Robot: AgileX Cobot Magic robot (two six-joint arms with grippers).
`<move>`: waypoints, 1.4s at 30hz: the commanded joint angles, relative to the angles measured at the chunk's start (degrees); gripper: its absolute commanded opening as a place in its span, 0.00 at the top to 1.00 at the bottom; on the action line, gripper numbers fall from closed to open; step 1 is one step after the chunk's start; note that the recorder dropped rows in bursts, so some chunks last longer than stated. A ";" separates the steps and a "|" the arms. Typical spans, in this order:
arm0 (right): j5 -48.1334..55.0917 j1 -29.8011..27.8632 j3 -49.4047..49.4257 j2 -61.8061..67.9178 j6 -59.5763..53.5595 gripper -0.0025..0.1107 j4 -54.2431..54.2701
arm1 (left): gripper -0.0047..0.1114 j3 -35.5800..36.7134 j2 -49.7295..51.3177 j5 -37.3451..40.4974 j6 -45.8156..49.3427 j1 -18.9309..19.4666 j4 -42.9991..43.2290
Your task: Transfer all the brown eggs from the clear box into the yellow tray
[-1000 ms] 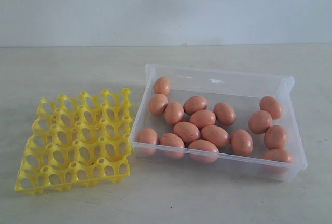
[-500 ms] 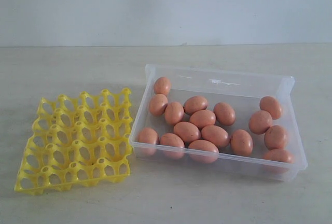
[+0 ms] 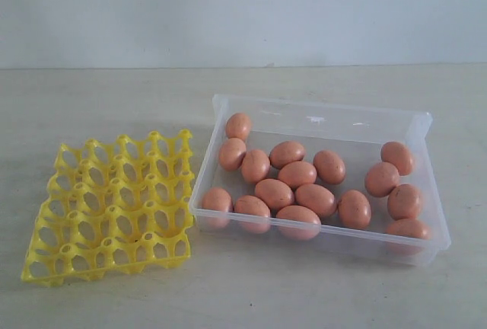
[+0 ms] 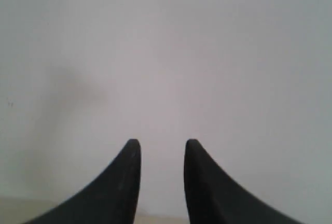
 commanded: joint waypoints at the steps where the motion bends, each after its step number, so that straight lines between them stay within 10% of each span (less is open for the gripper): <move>1: 18.77 2.66 -11.45 16.90 -17.11 0.64 15.51 | 0.77 0.22 -0.11 -0.12 -0.12 -0.27 -0.11; 7: 30.99 6.65 -24.37 39.28 -20.38 0.44 20.58 | 0.77 0.22 -0.11 -0.12 -0.12 -0.27 -0.11; 28: 30.88 11.01 -27.43 75.31 -24.85 0.48 14.60 | 0.77 0.22 -0.11 -0.12 -0.12 -0.27 -0.11; 42: 29.51 12.60 -27.43 76.72 -26.33 0.48 14.63 | 0.77 0.22 -0.11 -0.12 -0.12 -0.27 -0.11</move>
